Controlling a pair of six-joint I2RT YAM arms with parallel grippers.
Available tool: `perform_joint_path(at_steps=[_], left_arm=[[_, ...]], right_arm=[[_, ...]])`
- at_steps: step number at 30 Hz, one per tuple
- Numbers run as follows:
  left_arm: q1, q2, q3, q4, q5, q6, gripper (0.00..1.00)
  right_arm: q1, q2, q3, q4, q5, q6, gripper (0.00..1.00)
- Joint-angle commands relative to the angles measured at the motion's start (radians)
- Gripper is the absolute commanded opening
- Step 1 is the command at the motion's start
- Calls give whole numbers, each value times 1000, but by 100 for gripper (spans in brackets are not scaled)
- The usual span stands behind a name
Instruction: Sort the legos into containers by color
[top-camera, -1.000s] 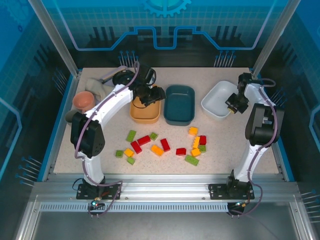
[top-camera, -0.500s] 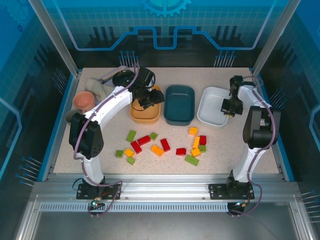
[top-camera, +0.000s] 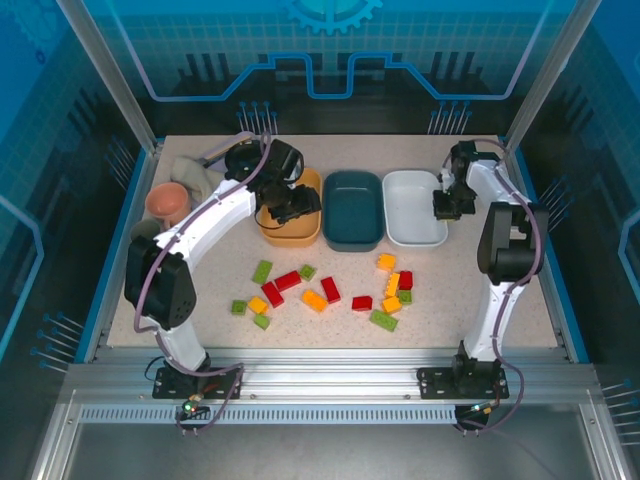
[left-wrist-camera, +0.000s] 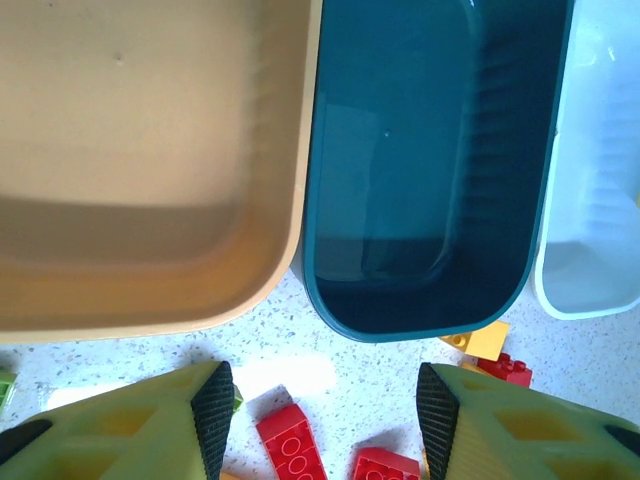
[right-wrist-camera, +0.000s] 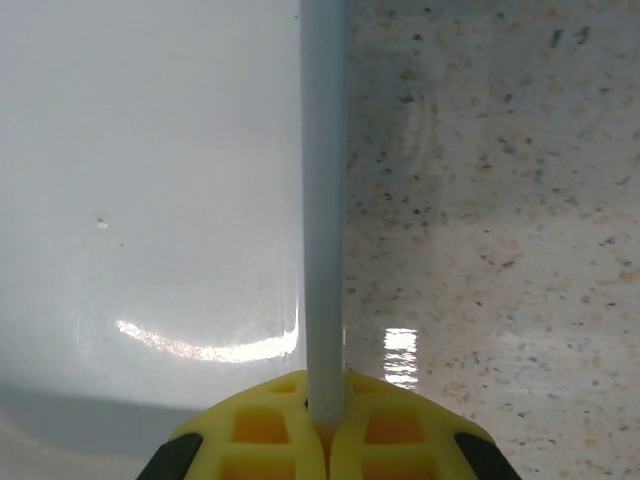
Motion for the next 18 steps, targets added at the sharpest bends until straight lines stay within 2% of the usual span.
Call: perform_joint_path(at_steps=[1,8,9,13,15,18], left_arm=[[1,-43,-16,-36,-31,8,55],[1,-62,-37,-33,-43,0,55],[1,-65,-39,-33,-44,-1,55],[1,-86,-51,-26,-42,0,56],[-1,-108,-69,-17,-44,0,56],[-1,-166,-113,17,-38,-3,58]], right_arm=[[19,38,43,-28,-47,-1,0],[37,63,86,-41,-90,44,0],[40,64,90,-46,-81,54,6],[37,0,58,-31,-29,116,46],[37,-64,29,-10,-9,147,54],[41,-180,-9,9,33,202,61]])
